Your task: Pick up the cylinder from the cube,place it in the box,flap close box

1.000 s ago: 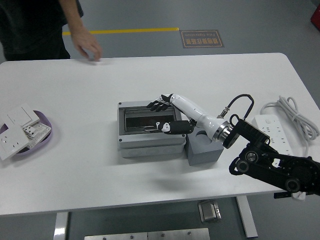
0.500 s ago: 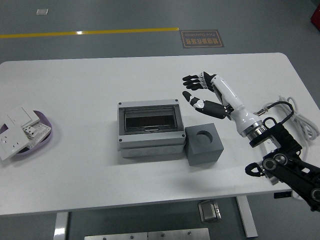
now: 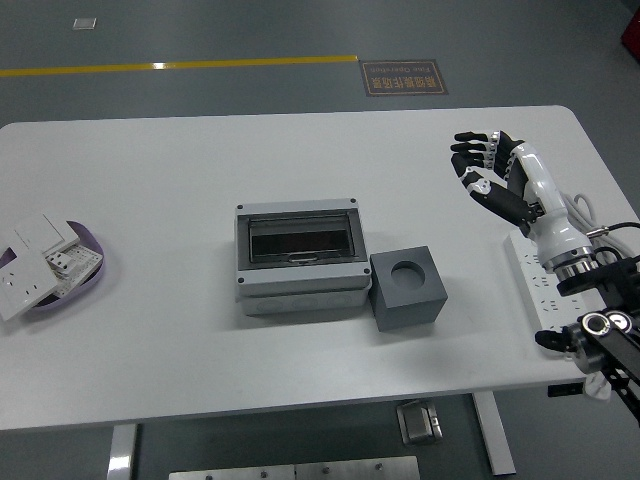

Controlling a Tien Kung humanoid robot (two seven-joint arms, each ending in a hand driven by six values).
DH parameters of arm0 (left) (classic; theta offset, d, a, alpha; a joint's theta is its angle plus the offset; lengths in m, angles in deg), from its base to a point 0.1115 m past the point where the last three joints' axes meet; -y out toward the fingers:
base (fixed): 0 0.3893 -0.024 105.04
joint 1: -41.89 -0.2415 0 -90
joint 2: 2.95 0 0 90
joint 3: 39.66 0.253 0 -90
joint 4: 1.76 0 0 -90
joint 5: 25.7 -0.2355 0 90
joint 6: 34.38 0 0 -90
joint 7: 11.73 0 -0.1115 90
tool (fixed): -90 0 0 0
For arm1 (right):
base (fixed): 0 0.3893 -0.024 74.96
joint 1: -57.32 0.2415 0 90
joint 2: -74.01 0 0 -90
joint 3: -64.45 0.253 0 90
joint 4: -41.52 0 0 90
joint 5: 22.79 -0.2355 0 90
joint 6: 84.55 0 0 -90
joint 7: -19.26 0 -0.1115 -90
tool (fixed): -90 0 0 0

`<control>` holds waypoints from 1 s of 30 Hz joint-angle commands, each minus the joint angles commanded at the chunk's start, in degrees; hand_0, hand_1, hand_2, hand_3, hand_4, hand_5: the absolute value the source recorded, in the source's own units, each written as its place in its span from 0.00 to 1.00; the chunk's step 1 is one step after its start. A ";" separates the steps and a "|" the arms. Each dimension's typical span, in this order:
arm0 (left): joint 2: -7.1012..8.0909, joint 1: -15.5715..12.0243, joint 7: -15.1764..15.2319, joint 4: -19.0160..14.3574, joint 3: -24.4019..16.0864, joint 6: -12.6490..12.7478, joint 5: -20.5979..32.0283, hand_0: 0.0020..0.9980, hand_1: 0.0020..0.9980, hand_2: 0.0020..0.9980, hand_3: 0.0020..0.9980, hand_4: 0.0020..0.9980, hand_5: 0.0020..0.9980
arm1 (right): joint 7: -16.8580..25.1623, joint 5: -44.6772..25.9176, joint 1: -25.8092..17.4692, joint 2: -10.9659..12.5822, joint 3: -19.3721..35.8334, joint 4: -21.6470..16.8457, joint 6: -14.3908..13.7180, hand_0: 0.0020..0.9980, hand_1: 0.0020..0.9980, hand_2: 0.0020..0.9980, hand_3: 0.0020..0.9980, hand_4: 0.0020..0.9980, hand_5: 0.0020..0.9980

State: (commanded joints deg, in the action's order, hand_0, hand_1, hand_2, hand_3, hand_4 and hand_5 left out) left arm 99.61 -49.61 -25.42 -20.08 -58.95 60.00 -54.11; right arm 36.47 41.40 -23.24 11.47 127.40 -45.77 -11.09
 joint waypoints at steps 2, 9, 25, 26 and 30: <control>-0.03 -0.01 0.04 0.01 0.03 0.00 0.08 0.61 0.64 0.63 0.63 0.69 0.25 | 0.09 0.20 -0.06 -0.09 0.39 0.14 -0.06 0.75 0.66 0.66 0.67 0.71 0.32; -0.36 -0.43 0.21 0.02 0.34 0.07 0.63 0.61 0.64 0.63 0.63 0.69 0.25 | 0.34 0.45 -0.58 -0.15 1.20 0.42 -0.52 0.75 0.66 0.66 0.67 0.71 0.32; -0.82 -0.63 0.47 0.14 0.82 0.16 1.55 0.61 0.64 0.63 0.63 0.69 0.25 | 1.00 0.21 -0.97 -0.54 2.10 0.75 -0.93 0.75 0.67 0.66 0.67 0.74 0.32; -0.84 -0.64 0.47 0.14 0.84 0.16 1.59 0.61 0.64 0.63 0.63 0.69 0.25 | 1.02 0.22 -0.98 -0.56 2.15 0.77 -0.95 0.75 0.67 0.66 0.67 0.74 0.32; -0.96 -0.72 0.47 0.12 0.89 0.16 1.64 0.61 0.64 0.63 0.63 0.69 0.25 | 1.09 0.18 -0.91 -0.60 2.15 0.90 -0.98 0.75 0.67 0.66 0.67 0.74 0.32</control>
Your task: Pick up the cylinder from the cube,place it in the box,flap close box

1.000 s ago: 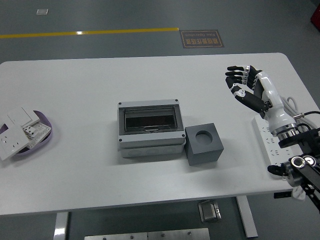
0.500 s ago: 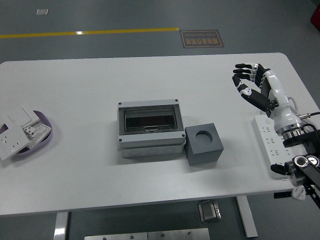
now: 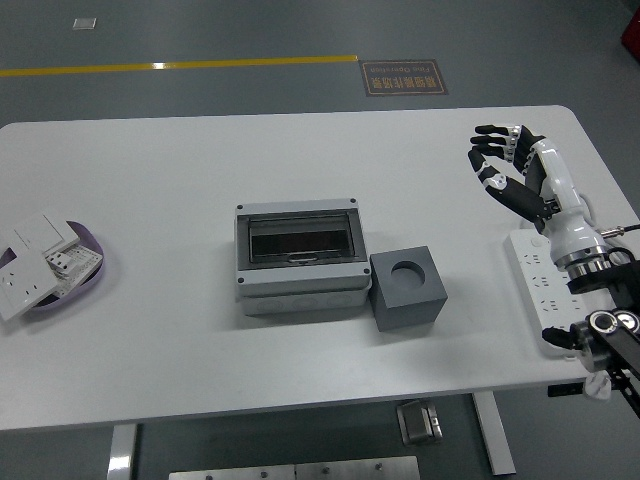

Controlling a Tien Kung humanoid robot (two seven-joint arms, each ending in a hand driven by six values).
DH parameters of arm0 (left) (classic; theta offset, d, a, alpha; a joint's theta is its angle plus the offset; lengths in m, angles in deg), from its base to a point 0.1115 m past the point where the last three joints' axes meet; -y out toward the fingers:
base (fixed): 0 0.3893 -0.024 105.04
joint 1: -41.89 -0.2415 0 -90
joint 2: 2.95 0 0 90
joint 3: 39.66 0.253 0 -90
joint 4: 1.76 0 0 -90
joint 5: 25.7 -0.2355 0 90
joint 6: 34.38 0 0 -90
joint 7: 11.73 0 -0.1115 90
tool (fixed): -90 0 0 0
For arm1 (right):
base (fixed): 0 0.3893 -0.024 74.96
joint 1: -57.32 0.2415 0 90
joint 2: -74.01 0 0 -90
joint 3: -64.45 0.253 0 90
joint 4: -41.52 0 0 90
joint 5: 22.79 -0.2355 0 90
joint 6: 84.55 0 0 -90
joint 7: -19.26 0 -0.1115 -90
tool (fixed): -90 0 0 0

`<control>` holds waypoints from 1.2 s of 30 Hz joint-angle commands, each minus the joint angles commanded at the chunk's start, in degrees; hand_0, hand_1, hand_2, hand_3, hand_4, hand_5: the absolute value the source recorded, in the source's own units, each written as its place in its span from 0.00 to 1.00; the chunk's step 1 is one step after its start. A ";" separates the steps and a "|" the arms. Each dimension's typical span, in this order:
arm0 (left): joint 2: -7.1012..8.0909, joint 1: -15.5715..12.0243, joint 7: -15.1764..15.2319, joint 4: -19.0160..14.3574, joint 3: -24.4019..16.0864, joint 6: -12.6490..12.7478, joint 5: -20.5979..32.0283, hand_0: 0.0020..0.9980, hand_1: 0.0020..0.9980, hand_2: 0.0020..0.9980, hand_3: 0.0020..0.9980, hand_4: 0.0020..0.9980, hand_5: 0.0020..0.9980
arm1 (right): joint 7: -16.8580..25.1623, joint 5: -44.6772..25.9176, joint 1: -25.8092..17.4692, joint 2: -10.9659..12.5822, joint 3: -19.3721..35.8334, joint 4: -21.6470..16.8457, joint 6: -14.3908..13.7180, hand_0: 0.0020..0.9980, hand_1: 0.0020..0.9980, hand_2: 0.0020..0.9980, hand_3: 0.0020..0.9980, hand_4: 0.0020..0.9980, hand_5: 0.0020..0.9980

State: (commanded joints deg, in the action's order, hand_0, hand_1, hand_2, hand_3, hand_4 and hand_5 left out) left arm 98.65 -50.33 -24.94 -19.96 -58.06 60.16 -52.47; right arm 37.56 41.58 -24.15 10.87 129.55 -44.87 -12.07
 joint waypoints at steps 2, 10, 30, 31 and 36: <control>-0.06 -0.01 0.01 0.01 0.02 0.02 0.05 0.61 0.64 0.63 0.63 0.69 0.25 | 0.06 -0.08 0.22 -0.01 -0.22 0.12 -0.05 0.75 0.67 0.66 0.67 0.75 0.31; -0.04 0.32 0.18 0.10 0.07 0.03 0.24 0.61 0.64 0.63 0.63 0.69 0.25 | 0.35 0.08 0.37 0.08 0.23 -0.15 -0.33 0.75 0.67 0.66 0.67 0.75 0.31; 0.13 0.67 -0.09 0.15 -0.54 -0.08 -0.41 0.61 0.64 0.63 0.63 0.69 0.24 | -3.92 14.55 0.13 -0.36 1.58 -0.49 -2.23 0.74 0.67 0.65 0.66 0.75 0.29; 0.08 0.68 -0.10 0.15 -0.52 -0.08 -0.40 0.61 0.64 0.63 0.63 0.69 0.24 | -4.21 15.40 0.12 -0.44 1.55 -0.37 -2.26 0.74 0.67 0.65 0.66 0.75 0.29; -0.07 0.70 -0.10 0.16 -0.42 -0.07 -0.29 0.61 0.64 0.63 0.63 0.69 0.25 | -5.12 17.75 -0.16 -0.81 1.49 0.33 -2.20 0.74 0.67 0.65 0.66 0.75 0.29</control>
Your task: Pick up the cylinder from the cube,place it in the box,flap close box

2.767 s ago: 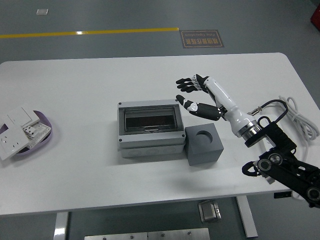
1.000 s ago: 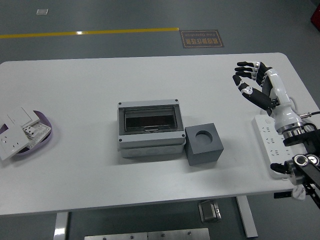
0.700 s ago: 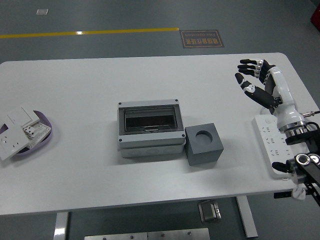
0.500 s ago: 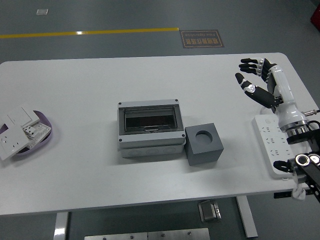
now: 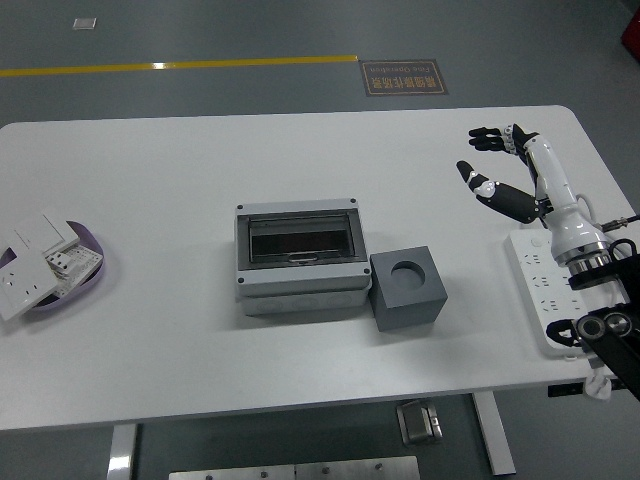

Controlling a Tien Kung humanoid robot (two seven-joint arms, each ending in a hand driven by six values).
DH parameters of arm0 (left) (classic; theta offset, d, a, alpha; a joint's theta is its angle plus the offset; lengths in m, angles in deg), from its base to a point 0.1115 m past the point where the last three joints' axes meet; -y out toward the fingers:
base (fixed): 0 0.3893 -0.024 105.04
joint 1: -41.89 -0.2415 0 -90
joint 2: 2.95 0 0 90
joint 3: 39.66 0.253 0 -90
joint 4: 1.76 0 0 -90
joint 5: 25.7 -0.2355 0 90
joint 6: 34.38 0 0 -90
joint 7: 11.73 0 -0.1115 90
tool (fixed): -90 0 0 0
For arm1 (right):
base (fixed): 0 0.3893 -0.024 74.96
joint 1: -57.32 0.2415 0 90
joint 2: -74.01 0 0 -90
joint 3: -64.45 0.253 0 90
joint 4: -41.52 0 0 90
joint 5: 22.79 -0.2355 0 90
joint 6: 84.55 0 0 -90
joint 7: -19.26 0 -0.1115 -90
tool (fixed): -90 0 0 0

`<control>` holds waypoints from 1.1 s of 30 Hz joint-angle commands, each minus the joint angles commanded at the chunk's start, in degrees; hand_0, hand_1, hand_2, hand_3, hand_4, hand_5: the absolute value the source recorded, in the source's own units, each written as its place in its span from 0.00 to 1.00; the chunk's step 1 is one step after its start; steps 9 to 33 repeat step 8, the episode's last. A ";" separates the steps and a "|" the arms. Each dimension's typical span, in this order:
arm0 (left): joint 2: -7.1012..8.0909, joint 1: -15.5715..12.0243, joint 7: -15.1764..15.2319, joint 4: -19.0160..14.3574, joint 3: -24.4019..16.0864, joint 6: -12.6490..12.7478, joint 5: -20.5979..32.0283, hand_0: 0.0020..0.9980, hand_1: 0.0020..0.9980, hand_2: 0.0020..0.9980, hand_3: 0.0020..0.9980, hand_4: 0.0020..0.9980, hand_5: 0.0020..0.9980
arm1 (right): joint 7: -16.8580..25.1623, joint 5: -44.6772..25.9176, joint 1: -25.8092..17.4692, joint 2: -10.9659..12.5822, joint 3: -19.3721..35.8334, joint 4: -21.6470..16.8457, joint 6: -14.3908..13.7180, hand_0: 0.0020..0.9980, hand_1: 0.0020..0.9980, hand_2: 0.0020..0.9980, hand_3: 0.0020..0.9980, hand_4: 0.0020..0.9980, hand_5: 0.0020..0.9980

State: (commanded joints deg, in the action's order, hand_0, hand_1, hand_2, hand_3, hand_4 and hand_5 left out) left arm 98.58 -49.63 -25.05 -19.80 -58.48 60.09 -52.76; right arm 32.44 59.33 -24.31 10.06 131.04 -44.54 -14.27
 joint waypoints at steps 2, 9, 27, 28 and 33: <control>-0.03 -0.01 -0.08 0.00 -0.04 0.00 -0.06 0.61 0.64 0.63 0.63 0.69 0.24 | 0.15 -0.53 -0.12 -0.08 0.00 0.29 0.09 0.74 0.67 0.65 0.66 0.74 0.28; 0.25 0.36 -0.35 0.18 -0.33 -0.13 -0.39 0.61 0.64 0.63 0.63 0.69 0.24 | 5.87 -9.48 -0.95 -0.74 0.02 3.25 -0.40 0.74 0.67 0.65 0.66 0.74 0.28; 0.25 0.36 -0.35 0.18 -0.33 -0.13 -0.39 0.61 0.64 0.63 0.63 0.69 0.24 | 5.87 -9.48 -0.95 -0.74 0.02 3.25 -0.40 0.74 0.67 0.65 0.66 0.74 0.28; 0.25 0.36 -0.35 0.18 -0.33 -0.13 -0.39 0.61 0.64 0.63 0.63 0.69 0.24 | 5.87 -9.48 -0.95 -0.74 0.02 3.25 -0.40 0.74 0.67 0.65 0.66 0.74 0.28; 0.25 0.36 -0.35 0.18 -0.33 -0.13 -0.39 0.61 0.64 0.63 0.63 0.69 0.24 | 5.87 -9.48 -0.95 -0.74 0.02 3.25 -0.40 0.74 0.67 0.65 0.66 0.74 0.28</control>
